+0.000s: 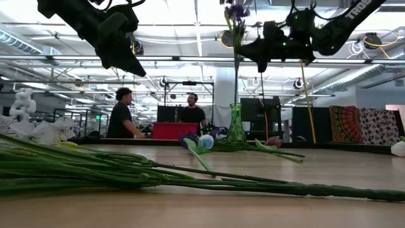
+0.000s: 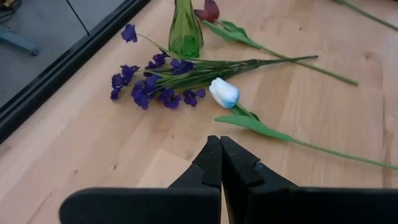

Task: Sort flowers into vase by color
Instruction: Put the bottom violet flowers into the green flower vase

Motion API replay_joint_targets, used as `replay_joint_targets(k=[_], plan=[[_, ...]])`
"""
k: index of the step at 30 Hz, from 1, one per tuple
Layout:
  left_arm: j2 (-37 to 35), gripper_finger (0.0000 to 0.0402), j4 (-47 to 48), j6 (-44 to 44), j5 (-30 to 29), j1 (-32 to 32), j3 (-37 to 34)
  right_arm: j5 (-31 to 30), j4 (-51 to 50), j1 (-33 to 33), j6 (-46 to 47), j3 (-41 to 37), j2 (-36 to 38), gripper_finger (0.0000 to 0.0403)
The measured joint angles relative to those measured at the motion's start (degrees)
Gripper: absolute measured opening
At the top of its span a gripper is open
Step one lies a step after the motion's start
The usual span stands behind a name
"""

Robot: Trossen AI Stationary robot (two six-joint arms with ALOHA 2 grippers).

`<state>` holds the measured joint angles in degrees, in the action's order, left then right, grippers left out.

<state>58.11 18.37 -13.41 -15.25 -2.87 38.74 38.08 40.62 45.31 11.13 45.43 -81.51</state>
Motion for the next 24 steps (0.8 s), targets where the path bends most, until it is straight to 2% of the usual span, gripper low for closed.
replay_joint_targets(k=[16,24], plan=[[0.0,0.0,0.0,0.1,0.0,0.0,0.0,8.4,1.2,0.9,-1.4,0.0,-10.1,0.0],[0.0,0.0,-0.1,0.3,0.0,0.0,0.0,8.3,-1.7,0.9,-3.1,0.0,-12.5,0.0026]])
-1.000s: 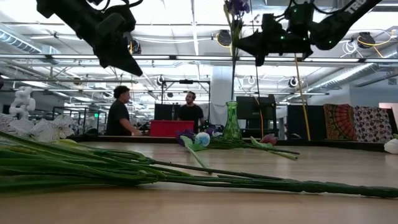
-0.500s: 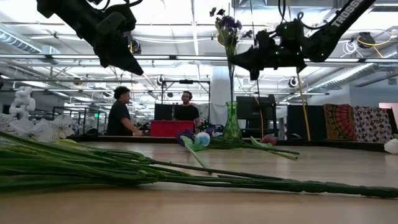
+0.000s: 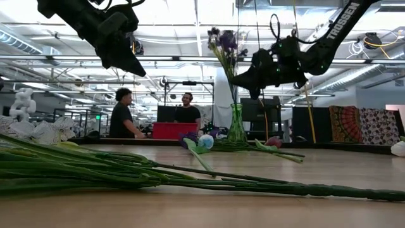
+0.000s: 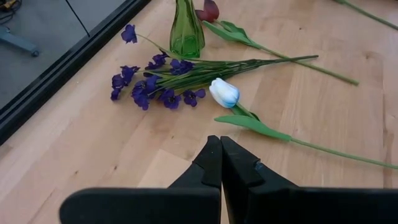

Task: Sort flowers into vase by color
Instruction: Put the bottom violet flowers into the green flower vase, then put the left red tulip into the green flower vase

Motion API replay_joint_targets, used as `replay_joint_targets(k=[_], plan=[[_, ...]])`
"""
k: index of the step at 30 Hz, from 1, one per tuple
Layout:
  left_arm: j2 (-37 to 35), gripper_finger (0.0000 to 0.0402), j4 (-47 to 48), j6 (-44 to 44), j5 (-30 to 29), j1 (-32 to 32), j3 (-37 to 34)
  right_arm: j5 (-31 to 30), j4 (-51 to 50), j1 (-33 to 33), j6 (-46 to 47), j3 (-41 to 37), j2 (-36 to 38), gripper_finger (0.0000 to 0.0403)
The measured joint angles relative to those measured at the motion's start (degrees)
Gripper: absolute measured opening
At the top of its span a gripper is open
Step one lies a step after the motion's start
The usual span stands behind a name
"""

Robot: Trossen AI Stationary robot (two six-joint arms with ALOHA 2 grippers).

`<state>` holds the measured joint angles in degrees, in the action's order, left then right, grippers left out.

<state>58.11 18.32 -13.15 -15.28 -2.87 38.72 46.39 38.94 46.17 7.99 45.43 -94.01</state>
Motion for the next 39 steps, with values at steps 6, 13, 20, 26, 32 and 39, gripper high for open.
replay_joint_targets(k=[6,13,20,26,32,39], plan=[[0.0,0.0,0.0,0.0,0.0,0.0,0.0,0.0,-3.8,0.0,-2.6,0.0,-0.2,0.0068],[0.0,0.0,0.0,0.0,0.0,0.0,0.0,0.1,-7.3,1.4,-1.8,0.0,3.3,0.0134],[0.0,0.0,0.0,-0.1,0.0,0.0,0.0,-1.9,-16.1,4.4,-4.0,0.0,10.3,0.0171],[0.0,0.0,-0.4,-2.1,0.0,0.0,0.0,-8.0,-28.2,5.2,-4.7,0.0,17.2,0.0171],[0.0,0.0,-0.4,-9.1,0.0,0.0,0.0,-17.1,-44.0,5.2,-3.8,0.0,25.6,0.0134],[0.0,0.0,-0.3,-29.7,0.0,0.0,0.0,-24.6,-61.3,3.3,1.3,0.0,34.2,0.0048]])
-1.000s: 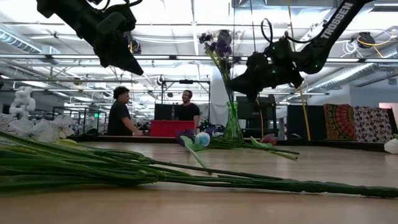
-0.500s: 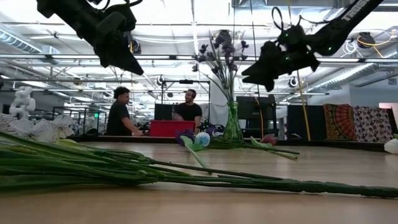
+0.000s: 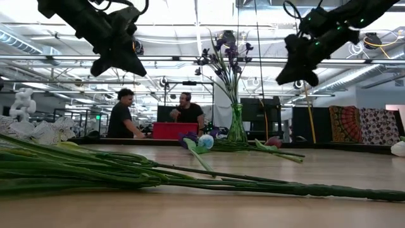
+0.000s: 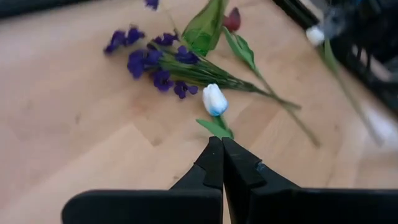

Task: Sort flowers into vase by color
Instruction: Put the left red tulip into the green flower vase

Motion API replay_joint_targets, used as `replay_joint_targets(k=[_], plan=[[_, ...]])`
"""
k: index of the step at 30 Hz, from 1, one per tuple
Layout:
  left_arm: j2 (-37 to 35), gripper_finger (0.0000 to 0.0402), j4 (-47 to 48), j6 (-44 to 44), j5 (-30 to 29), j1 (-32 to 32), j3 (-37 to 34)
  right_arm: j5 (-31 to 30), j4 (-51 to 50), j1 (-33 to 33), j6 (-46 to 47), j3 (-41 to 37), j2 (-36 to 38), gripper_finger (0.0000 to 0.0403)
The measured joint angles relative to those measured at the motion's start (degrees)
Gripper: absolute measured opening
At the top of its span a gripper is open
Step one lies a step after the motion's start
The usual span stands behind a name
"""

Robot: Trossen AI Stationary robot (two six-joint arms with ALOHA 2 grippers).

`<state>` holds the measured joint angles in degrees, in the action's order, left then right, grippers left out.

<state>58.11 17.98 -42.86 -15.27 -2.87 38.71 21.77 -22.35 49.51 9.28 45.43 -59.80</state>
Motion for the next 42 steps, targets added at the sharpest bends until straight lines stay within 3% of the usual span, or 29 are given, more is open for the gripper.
replay_joint_targets(k=[3,8,14,20,23,30,36,42], plan=[[0.0,0.0,0.1,-6.4,0.0,0.0,0.0,-0.5,-3.9,-1.9,2.3,0.0,2.3,0.0009],[0.0,0.0009,0.1,-8.6,0.2,0.0,0.0,-1.4,-5.4,-5.7,7.0,0.0,4.3,0.0011],[0.0,0.0091,1.5,-13.7,-4.1,0.0,0.0,-6.9,-9.4,-9.6,11.3,0.0,5.1,0.0002],[0.0,0.016,0.5,-13.4,-8.3,0.0,0.0,-7.4,-14.9,-11.8,15.3,0.0,5.1,0.0001],[0.0,0.0162,0.5,-15.3,-7.6,0.0,0.0,-9.7,-17.0,-13.2,16.2,0.0,5.1,0.0001],[0.0,0.0163,1.3,-28.7,-6.3,0.0,1.2,-11.6,-17.4,-15.1,14.2,0.0,5.1,0.0001],[2.2,0.0163,1.0,-28.9,-10.3,0.8,7.3,-11.3,-17.6,-15.6,9.9,0.0,5.1,0.0001],[11.3,0.0163,2.4,-27.4,-13.6,1.3,18.2,-11.3,-20.5,-15.6,3.8,0.0,5.1,0.0]])
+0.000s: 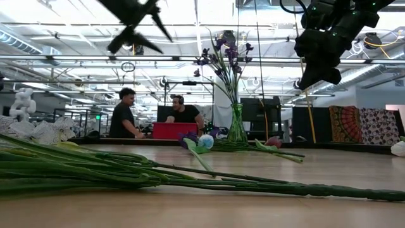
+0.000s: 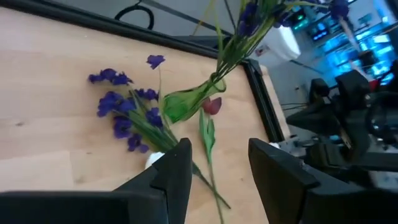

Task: Sort flowers into vase by color
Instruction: Put the left red tulip into the green flower vase

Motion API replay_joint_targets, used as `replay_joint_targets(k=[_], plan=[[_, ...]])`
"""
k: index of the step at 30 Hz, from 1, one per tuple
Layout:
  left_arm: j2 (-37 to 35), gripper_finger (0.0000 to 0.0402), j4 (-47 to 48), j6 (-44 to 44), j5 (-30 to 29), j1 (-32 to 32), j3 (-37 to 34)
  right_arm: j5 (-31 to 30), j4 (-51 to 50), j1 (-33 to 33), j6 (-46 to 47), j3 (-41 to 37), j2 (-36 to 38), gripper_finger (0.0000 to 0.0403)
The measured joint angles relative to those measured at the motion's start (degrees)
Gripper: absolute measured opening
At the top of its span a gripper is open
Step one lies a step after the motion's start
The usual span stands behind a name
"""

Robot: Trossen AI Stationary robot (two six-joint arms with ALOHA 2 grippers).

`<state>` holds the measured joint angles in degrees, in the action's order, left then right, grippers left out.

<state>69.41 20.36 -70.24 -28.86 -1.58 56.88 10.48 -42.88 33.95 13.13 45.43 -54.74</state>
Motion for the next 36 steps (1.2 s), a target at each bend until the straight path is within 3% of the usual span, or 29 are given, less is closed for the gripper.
replay_joint_targets(k=[4,9,19,24,29,36], plan=[[8.4,0.0163,6.3,-3.1,0.1,0.0,8.4,0.0,-1.0,0.0,-4.2,0.0,0.0,0.0],[16.4,0.0163,20.1,-15.6,4.3,0.0,16.3,0.1,-1.1,0.0,-9.1,0.0,0.0,0.0],[21.3,0.0163,48.5,-40.4,11.7,4.7,16.4,0.2,-3.6,0.0,-13.0,0.0,0.0,0.0],[21.4,0.0163,47.0,-51.3,14.7,8.9,10.6,0.4,-4.1,0.0,-13.7,0.0,0.0,0.0],[21.4,0.0164,38.5,-61.6,17.9,13.6,3.5,0.4,-5.1,0.0,-13.9,0.0,0.0,0.0],[22.0,0.0164,29.1,-64.5,19.8,16.0,-1.7,0.4,-5.9,0.0,-14.5,0.0,0.0,0.0]])
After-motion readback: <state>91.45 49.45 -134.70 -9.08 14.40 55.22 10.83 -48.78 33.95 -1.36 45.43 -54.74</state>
